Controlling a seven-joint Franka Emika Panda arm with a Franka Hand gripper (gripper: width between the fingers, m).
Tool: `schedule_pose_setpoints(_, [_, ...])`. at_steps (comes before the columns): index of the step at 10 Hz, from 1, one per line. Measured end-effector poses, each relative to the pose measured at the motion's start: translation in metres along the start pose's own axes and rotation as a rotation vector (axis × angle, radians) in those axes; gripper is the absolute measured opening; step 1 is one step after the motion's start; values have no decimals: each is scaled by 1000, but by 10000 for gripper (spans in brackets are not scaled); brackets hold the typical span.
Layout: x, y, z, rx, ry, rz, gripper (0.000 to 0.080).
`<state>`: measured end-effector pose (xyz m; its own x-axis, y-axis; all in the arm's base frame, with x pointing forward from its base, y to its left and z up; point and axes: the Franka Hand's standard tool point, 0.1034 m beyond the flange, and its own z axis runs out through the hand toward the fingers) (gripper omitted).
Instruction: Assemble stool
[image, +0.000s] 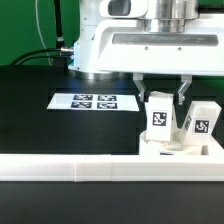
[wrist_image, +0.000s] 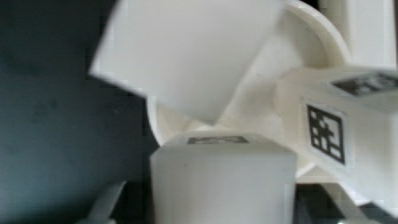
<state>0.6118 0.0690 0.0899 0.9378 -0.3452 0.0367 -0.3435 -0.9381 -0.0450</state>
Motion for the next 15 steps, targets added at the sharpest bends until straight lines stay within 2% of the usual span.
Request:
schedule_pose_setpoints(5, [6, -17, 2, 24, 3, 486, 335])
schedule_pose_setpoints(7, [8, -18, 2, 45, -10, 601, 335])
schedule_pose_setpoints(9, [8, -18, 2, 45, -10, 606, 335])
schedule_pose_setpoints(10, [8, -17, 1, 42, -14, 584, 521])
schedule_pose_setpoints(11, [9, -14, -6, 35, -30, 534, 609])
schedule_pose_setpoints(14, [21, -15, -34, 59, -13, 464, 647])
schedule_pose_setpoints(15, [21, -14, -32, 55, -10, 356, 647])
